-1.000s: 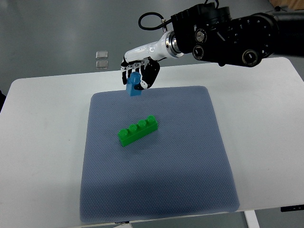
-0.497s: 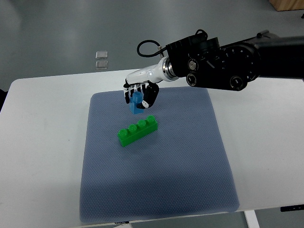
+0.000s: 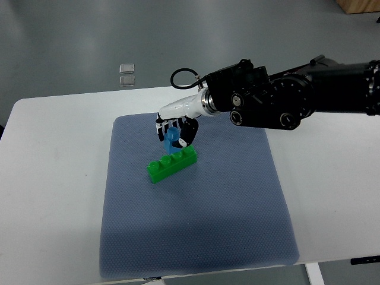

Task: Stack blue block on green block with right hand
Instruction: 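Lower the blue block onto the green block's studs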

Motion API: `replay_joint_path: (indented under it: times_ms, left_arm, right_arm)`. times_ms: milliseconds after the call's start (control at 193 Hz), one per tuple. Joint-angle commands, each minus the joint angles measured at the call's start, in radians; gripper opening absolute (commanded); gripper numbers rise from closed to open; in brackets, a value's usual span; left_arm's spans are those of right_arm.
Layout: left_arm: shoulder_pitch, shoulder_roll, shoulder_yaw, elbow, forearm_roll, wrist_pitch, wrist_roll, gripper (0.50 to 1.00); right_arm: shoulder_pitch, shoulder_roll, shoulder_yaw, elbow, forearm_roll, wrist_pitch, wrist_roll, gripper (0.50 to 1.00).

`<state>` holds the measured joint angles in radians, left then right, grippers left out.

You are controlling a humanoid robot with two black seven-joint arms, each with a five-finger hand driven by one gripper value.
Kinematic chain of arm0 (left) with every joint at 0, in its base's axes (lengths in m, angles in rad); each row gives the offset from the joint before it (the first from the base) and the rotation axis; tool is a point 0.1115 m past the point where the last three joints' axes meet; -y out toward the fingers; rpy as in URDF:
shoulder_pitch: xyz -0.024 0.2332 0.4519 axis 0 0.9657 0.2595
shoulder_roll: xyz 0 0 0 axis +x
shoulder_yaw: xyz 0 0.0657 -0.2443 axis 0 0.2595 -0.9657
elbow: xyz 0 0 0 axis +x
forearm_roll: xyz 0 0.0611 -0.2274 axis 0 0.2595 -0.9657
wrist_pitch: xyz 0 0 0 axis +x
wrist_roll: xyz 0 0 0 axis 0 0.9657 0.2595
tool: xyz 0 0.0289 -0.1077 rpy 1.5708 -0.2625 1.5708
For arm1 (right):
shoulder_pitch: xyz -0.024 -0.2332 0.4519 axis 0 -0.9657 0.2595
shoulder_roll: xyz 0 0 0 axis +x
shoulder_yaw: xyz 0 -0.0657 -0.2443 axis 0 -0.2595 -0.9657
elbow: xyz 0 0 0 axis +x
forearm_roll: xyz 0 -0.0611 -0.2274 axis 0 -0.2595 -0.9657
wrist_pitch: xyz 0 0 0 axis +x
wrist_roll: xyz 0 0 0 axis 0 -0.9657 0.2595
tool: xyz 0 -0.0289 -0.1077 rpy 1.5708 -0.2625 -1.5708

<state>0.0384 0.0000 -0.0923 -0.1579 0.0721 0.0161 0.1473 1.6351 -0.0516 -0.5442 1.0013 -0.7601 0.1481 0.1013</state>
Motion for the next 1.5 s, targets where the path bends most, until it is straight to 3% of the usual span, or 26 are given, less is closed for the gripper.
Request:
replay_joint_path:
  times_ms: [0, 1497]
  left_arm:
    - [0.0, 0.0, 0.0, 0.0, 0.0, 0.001, 0.0, 1.0]
    - [0.0, 0.0, 0.0, 0.0, 0.0, 0.001, 0.0, 1.0]
  right_arm:
    - [-0.008, 0.002, 0.0, -0.001, -0.001, -0.01, 0.0, 0.615]
    - [-0.054, 0.022, -0.017, -0.018, -0.073, -0.055, 0.011, 0.633]
